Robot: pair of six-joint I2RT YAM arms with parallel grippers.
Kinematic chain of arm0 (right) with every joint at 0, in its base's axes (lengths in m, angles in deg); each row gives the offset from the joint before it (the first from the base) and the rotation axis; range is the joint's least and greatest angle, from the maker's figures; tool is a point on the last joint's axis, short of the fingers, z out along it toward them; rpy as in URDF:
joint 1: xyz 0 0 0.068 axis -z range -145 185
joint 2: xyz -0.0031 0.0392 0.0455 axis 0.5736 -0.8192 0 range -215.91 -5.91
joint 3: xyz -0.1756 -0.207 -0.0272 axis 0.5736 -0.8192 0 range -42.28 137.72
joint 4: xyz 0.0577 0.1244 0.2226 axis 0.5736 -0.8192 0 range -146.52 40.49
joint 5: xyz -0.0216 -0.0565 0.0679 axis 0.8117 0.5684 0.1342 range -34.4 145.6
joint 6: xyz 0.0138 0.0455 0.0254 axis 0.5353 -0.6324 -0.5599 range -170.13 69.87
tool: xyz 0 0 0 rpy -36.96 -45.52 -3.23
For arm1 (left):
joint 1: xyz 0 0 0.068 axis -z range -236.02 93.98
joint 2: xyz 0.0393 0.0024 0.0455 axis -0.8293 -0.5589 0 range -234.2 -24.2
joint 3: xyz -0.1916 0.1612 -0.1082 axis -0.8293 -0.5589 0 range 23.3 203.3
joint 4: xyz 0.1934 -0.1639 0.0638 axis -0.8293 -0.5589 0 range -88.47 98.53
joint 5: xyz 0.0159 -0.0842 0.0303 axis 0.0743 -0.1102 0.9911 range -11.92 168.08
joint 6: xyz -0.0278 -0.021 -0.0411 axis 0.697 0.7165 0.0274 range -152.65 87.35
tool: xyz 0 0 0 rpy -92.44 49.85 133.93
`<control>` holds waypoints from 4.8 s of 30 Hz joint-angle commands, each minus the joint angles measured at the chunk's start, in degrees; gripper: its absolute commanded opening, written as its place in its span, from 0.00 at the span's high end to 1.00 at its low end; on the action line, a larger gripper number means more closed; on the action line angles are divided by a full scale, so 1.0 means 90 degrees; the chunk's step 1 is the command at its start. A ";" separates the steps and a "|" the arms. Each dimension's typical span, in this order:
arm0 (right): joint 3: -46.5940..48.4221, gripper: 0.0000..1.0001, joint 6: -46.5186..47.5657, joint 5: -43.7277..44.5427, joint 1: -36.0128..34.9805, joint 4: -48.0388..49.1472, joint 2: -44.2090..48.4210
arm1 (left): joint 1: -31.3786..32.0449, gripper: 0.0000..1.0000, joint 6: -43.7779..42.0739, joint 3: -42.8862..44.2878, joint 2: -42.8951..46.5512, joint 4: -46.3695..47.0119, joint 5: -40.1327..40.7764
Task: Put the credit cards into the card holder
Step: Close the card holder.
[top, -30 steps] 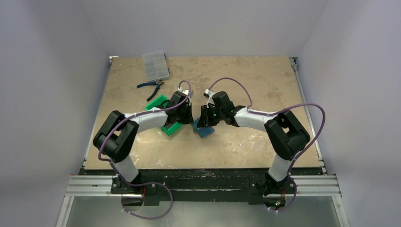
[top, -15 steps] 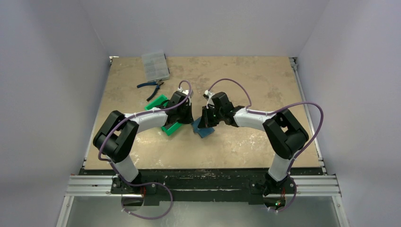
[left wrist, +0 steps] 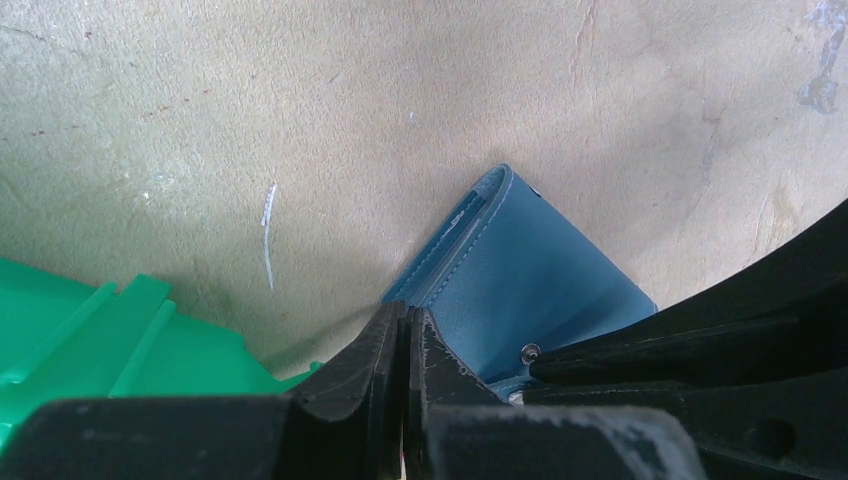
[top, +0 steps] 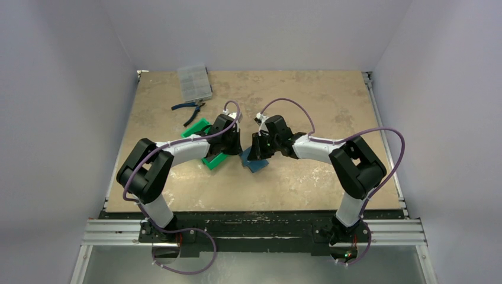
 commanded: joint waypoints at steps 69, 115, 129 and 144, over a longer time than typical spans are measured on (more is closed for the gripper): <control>-0.0468 1.00 -0.0292 0.1262 0.0003 0.0007 0.0705 | -0.0101 1.00 0.0128 0.0184 -0.0852 0.0597 -0.1640; -0.0355 1.00 0.0152 0.3168 -0.1046 -0.1097 0.0056 | -0.0128 1.00 0.0102 0.0204 -0.0801 0.0597 -0.1677; -0.1334 1.00 -0.0871 0.5078 -0.2035 -0.0572 -0.0291 | -0.0349 1.00 0.0267 0.0244 -0.0959 0.0788 -0.2360; -0.2036 1.00 -0.1062 0.3990 -0.1850 0.0597 0.0130 | -0.0677 0.92 0.0914 0.0445 0.0416 0.0622 -0.2613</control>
